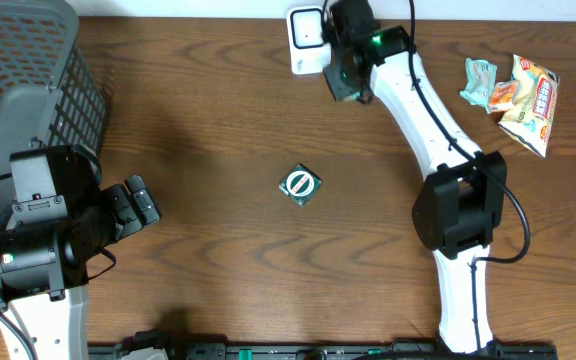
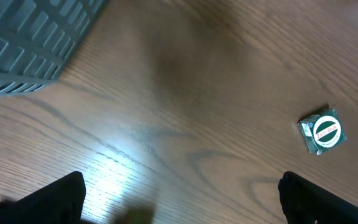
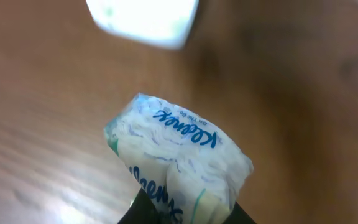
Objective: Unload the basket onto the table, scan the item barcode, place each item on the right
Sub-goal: 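Raise the green tissue pack to the white scanner face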
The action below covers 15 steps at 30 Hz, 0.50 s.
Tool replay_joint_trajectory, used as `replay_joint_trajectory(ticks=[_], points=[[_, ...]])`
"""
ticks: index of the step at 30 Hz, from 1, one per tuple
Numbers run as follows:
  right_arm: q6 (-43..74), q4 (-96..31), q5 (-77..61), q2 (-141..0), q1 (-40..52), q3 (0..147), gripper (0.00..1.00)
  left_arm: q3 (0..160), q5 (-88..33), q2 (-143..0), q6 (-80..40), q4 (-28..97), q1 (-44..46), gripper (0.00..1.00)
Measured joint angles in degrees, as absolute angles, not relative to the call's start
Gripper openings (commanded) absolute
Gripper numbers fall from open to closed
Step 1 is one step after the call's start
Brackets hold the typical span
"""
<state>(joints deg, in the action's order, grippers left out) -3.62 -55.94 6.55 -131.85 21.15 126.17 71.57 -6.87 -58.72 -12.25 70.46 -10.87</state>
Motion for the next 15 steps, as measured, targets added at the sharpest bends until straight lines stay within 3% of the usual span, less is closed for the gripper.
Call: replay_joint_trajectory(ticks=[9,15], points=[[-11.05,-36.77,9.15,-131.85,21.19,127.39,0.01,71.57,-6.87,-58.72,-12.23,70.46,-10.87,0.98],[-23.79,-24.51,10.48,-132.38,21.23,127.5,0.01,71.57,-6.87,-58.72,-12.23,70.46,-10.87,0.98]])
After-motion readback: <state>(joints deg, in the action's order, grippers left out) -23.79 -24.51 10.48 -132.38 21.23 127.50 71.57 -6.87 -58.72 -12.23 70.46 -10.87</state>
